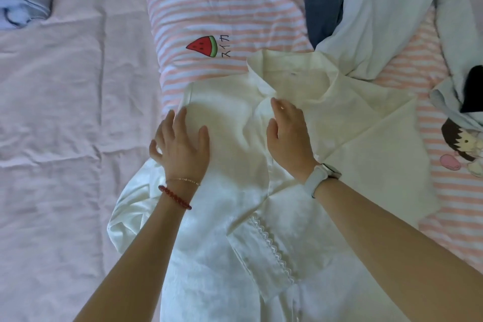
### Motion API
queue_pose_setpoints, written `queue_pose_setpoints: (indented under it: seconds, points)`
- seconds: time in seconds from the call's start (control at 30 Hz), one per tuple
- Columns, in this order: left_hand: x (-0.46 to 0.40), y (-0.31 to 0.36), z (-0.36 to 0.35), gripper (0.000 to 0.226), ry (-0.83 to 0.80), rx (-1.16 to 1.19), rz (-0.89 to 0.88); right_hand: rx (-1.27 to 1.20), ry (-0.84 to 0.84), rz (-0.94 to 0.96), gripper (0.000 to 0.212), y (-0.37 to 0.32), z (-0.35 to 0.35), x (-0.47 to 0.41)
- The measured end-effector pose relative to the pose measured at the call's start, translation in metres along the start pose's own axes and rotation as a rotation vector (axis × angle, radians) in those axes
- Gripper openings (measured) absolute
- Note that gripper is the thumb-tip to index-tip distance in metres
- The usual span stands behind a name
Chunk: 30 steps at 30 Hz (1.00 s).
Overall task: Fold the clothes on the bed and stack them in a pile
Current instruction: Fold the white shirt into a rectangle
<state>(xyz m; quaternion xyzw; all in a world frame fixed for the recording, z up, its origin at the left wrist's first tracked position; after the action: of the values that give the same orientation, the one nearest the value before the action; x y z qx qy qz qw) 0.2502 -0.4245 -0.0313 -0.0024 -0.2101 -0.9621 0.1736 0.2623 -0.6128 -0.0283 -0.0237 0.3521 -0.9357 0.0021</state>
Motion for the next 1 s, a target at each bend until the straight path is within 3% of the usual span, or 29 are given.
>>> queue_pose_setpoints:
  seconds: [0.07, 0.1, 0.2, 0.27, 0.33, 0.47, 0.6, 0.73, 0.8, 0.9, 1.0]
  points:
    - [0.01, -0.023, 0.005, 0.049, 0.002, 0.067, 0.113, -0.031, -0.309, -0.028, 0.03, 0.002, -0.006, 0.001]
    - [0.014, -0.039, 0.008, 0.047, 0.002, 0.101, 0.184, -0.042, -0.381, -0.047, 0.028, 0.002, -0.009, 0.002]
    - [0.024, -0.098, 0.018, 0.051, -0.073, 0.113, 0.427, 0.07, -0.198, -0.071, 0.034, -0.013, -0.011, 0.015]
    - [0.034, -0.141, 0.023, 0.063, -0.234, 0.028, 0.539, 0.035, -0.118, 0.036, 0.037, -0.035, -0.018, 0.035]
    - [0.041, -0.174, 0.025, 0.075, -0.387, -0.076, 0.537, -0.032, -0.16, 0.209, 0.038, -0.06, -0.034, 0.061]
    - [0.036, -0.205, 0.026, 0.052, -0.454, -0.146, 0.453, 0.078, -0.293, 0.337, 0.042, -0.086, -0.072, 0.101]
    - [0.023, -0.223, 0.058, 0.014, -0.184, 0.324, 0.525, 0.246, -0.46, 0.26, 0.049, -0.093, -0.097, 0.112]
    - [0.006, -0.247, 0.106, 0.017, 0.218, 0.246, 0.506, 0.223, -0.479, 0.205, 0.047, -0.107, -0.104, 0.11]
    - [0.002, -0.252, 0.123, 0.019, 0.296, 0.178, 0.476, 0.224, -0.473, 0.192, 0.048, -0.116, -0.108, 0.109]
    - [0.004, -0.255, 0.127, 0.018, 0.097, 0.014, 0.426, 0.201, -0.446, 0.19, 0.045, -0.127, -0.112, 0.111]
    - [0.013, -0.247, 0.134, 0.011, -0.159, 0.171, 0.426, -0.061, -0.298, 0.19, 0.033, -0.143, -0.107, 0.121]
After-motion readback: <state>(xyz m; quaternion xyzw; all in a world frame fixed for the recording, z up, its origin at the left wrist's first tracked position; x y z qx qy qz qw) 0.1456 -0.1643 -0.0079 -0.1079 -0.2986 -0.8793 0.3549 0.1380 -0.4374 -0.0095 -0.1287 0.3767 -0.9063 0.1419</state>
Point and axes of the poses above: each hand's wrist, its own x-axis away from the middle knuckle, its own z-axis out of the back of the hand, y = z × x, the point moved 1 cm from there along -x, towards the middle knuckle, and after that the axes turned 8 degrees about -x, right-handed, at the moved point
